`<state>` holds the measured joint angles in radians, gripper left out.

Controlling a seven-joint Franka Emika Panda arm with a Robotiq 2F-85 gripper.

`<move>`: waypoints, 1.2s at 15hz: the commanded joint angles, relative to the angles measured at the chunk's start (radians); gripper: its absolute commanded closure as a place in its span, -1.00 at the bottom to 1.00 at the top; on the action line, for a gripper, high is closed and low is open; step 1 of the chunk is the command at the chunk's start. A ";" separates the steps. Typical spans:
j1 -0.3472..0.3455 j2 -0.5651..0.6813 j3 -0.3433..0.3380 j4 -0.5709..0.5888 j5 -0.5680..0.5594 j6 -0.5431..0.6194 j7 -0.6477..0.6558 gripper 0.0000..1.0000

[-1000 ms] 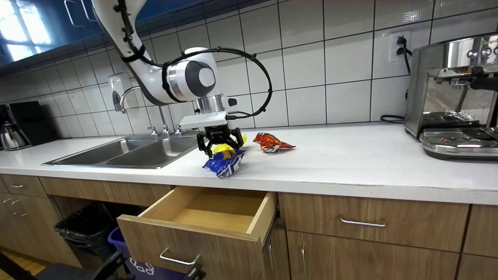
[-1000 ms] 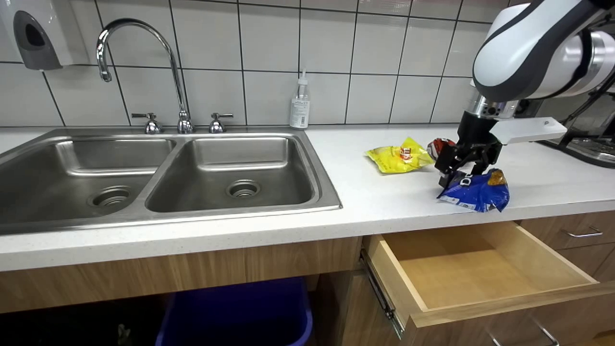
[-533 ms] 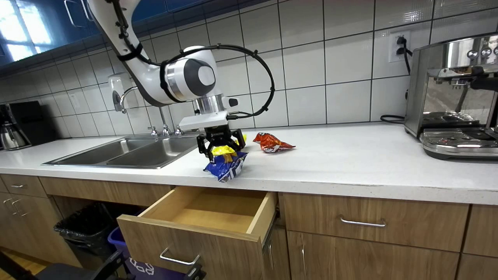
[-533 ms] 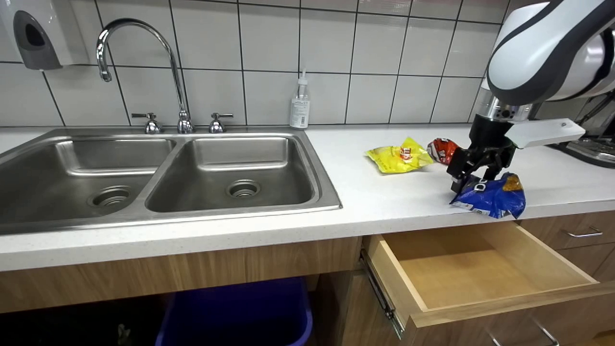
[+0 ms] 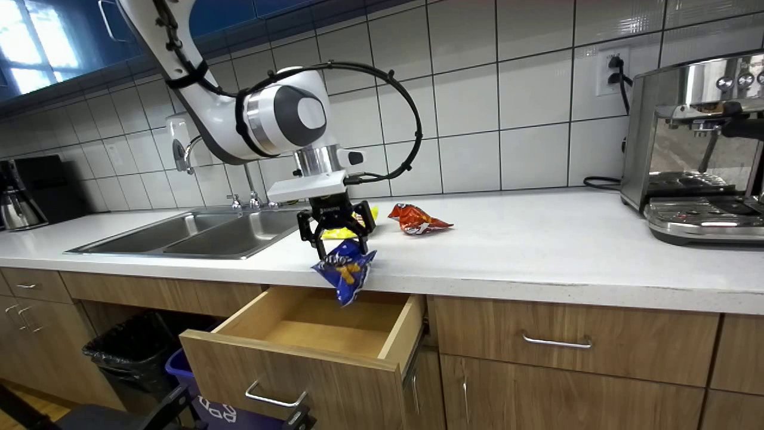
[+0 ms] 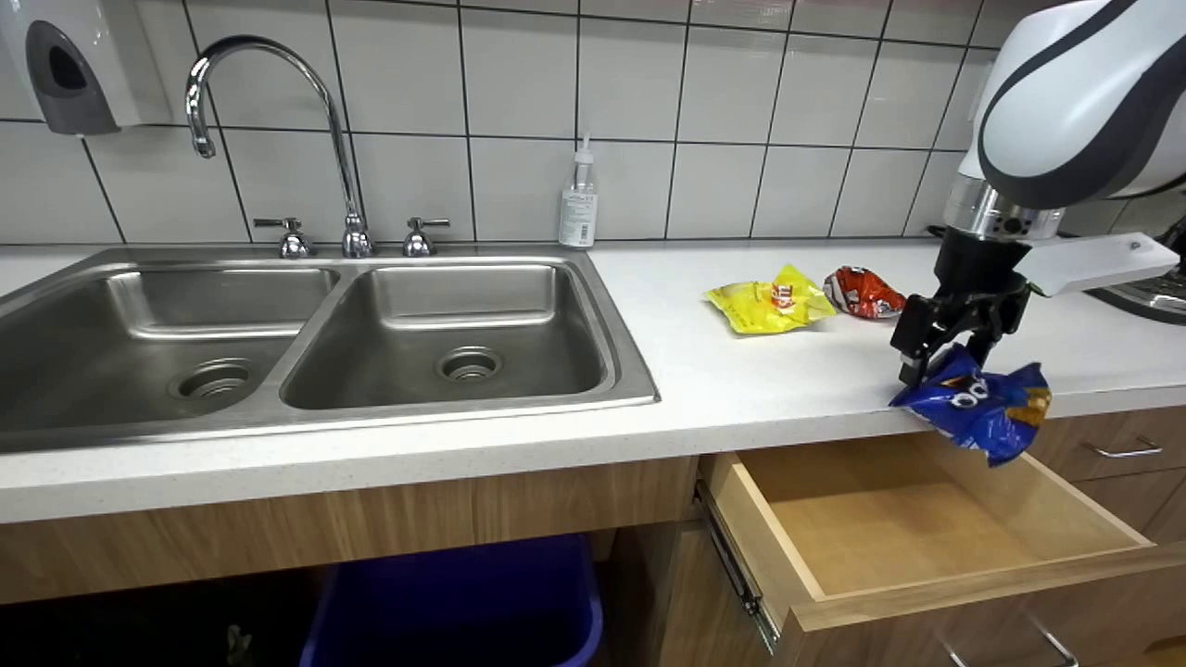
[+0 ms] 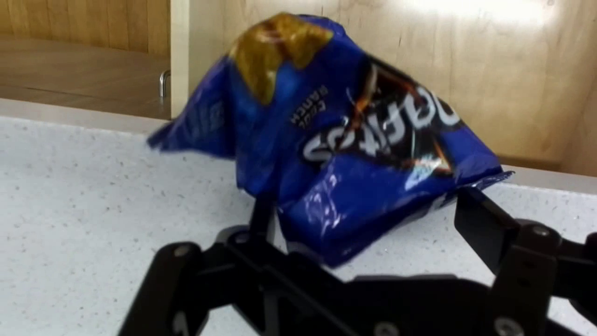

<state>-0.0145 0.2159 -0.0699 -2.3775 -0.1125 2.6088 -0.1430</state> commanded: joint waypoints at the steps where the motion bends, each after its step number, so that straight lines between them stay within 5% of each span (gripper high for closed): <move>1: -0.005 -0.074 -0.004 -0.076 -0.034 0.004 0.038 -1.00; 18: -0.005 -0.137 0.006 -0.126 -0.004 0.032 0.072 -1.00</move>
<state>-0.0144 0.1003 -0.0786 -2.5095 -0.1146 2.6345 -0.0997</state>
